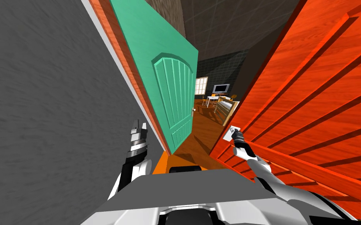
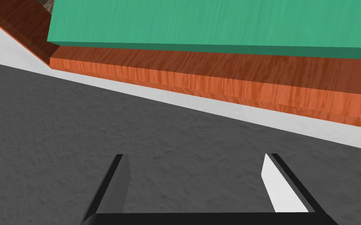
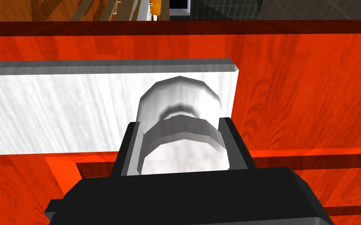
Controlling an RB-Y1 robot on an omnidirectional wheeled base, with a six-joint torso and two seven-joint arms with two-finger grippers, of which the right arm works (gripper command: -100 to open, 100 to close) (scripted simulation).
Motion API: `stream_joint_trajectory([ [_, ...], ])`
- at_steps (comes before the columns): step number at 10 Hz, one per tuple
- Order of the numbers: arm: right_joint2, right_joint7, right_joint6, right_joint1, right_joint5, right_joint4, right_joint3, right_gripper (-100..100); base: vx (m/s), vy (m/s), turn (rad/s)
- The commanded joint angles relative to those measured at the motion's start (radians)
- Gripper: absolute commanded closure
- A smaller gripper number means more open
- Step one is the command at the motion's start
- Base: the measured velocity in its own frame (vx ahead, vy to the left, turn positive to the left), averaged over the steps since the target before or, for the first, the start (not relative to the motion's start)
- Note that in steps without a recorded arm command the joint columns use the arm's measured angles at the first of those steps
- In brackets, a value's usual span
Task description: Push the door open
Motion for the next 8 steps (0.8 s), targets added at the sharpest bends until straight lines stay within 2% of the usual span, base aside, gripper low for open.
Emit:
stream_joint_trajectory([
  [1, -0.014, 0.01, -0.006, 0.004, -0.009, 0.01, -0.035, 100, 0.1, -0.019, 0.058],
  [2, -0.014, 0.01, -0.006, 0.004, -0.009, 0.01, -0.035, 100, 0.07, -0.014, 0.011],
  [4, -0.015, 0.024, -0.009, 0.003, -0.016, 0.028, -0.064, 100, 0.069, -0.004, 0.036],
  [5, -0.015, 0.024, -0.009, 0.003, -0.016, 0.017, -0.064, 100, 0.052, 0.004, 0.003],
  [6, -0.015, 0.024, -0.009, 0.003, -0.016, 0.028, -0.064, 100, 0.018, -0.003, 0.002],
  [7, -0.017, 0.036, -0.012, 0.001, -0.024, 0.046, -0.093, 100, 0.062, -0.004, 0.064],
  [8, -0.018, 0.042, -0.013, 0.0, -0.027, 0.055, -0.107, 100, 0.111, -0.016, 0.063],
])
